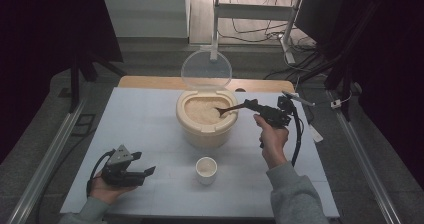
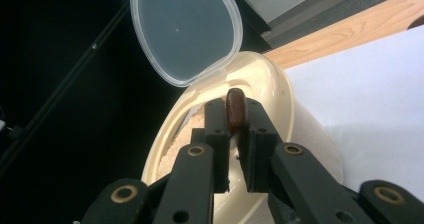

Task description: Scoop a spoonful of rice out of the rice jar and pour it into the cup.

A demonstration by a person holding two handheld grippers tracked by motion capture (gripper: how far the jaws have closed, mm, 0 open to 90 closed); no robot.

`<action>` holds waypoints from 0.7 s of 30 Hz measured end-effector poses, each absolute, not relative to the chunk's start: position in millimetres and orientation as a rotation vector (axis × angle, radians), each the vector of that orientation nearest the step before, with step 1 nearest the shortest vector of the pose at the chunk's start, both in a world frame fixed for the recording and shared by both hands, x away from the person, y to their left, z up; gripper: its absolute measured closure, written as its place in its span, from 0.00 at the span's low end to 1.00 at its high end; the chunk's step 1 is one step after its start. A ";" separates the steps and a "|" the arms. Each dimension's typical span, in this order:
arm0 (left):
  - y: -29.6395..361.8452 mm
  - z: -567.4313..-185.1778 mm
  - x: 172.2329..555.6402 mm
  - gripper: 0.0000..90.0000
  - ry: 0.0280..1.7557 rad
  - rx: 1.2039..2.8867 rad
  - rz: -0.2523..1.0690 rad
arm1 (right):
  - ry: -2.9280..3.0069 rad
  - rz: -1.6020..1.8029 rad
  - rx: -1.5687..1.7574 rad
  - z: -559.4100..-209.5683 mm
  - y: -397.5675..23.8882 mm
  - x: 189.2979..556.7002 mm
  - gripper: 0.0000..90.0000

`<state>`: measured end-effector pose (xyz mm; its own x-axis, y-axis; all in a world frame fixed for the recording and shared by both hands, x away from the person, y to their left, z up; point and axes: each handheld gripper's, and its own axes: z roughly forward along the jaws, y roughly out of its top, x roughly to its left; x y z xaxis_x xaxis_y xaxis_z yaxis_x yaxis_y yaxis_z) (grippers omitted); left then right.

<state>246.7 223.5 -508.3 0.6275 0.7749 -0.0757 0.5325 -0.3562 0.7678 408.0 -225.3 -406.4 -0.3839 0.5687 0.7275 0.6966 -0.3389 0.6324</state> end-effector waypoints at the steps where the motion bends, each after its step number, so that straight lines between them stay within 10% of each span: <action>1: 223.4 -508.4 246.7 0.28 1.021 2.050 0.385 | -1.729 -1.833 -1.679 -406.7 -226.2 408.3 0.92; 21: 221.9 -508.2 246.4 0.28 1.014 2.060 0.392 | -1.543 -1.822 -1.695 -411.1 -242.3 410.9 0.92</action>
